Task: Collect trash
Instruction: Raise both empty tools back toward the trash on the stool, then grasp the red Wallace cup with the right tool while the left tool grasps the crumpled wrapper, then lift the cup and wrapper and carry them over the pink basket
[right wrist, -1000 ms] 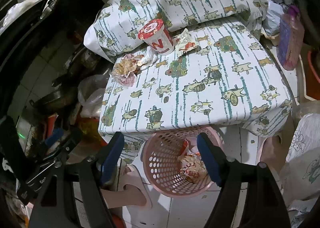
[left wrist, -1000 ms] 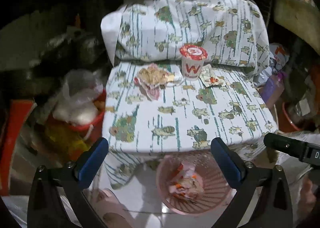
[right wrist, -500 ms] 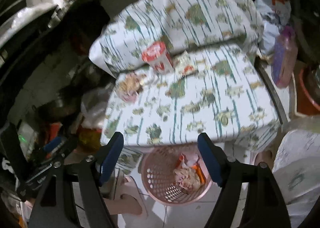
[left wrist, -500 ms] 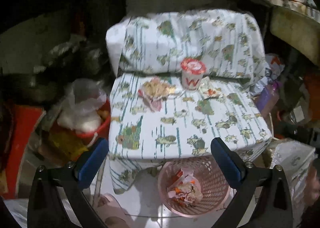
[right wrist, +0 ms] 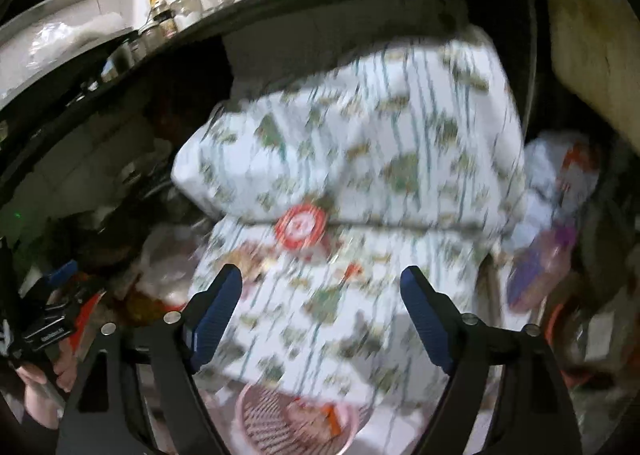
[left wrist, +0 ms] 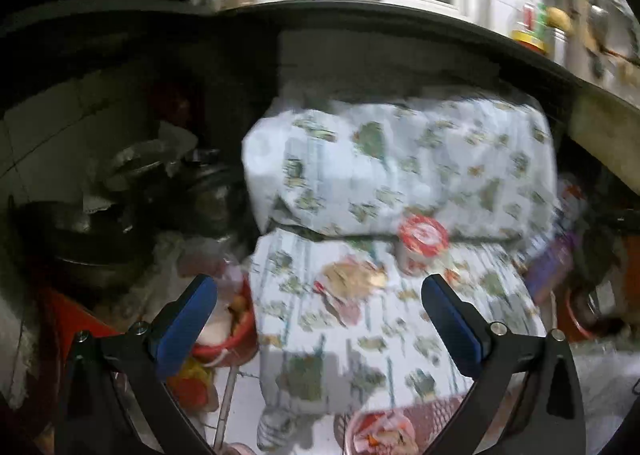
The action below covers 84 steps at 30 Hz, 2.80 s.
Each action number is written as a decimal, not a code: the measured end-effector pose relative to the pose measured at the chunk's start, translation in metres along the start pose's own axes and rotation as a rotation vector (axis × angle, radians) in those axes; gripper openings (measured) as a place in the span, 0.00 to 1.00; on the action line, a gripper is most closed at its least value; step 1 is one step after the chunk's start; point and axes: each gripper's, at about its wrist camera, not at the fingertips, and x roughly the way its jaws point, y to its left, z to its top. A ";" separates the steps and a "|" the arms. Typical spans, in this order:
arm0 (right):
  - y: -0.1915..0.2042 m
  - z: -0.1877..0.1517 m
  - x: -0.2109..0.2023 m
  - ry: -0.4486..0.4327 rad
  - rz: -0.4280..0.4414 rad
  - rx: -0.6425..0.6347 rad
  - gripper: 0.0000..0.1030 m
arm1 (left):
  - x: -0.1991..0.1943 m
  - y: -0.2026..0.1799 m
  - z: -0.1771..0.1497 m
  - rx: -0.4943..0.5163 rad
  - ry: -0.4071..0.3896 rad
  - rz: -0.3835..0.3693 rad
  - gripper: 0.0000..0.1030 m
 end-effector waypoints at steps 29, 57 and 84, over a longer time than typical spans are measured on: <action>0.059 -0.003 0.254 0.306 -0.025 -0.224 0.92 | 0.269 -0.021 -0.012 0.030 0.637 0.035 0.89; 0.073 -0.011 0.328 0.477 -0.076 -0.145 0.89 | 0.329 -0.021 -0.046 -0.193 0.844 -0.109 0.72; 0.052 0.016 0.274 0.351 0.070 -0.051 0.73 | 0.250 0.000 0.027 -0.201 0.399 -0.243 0.23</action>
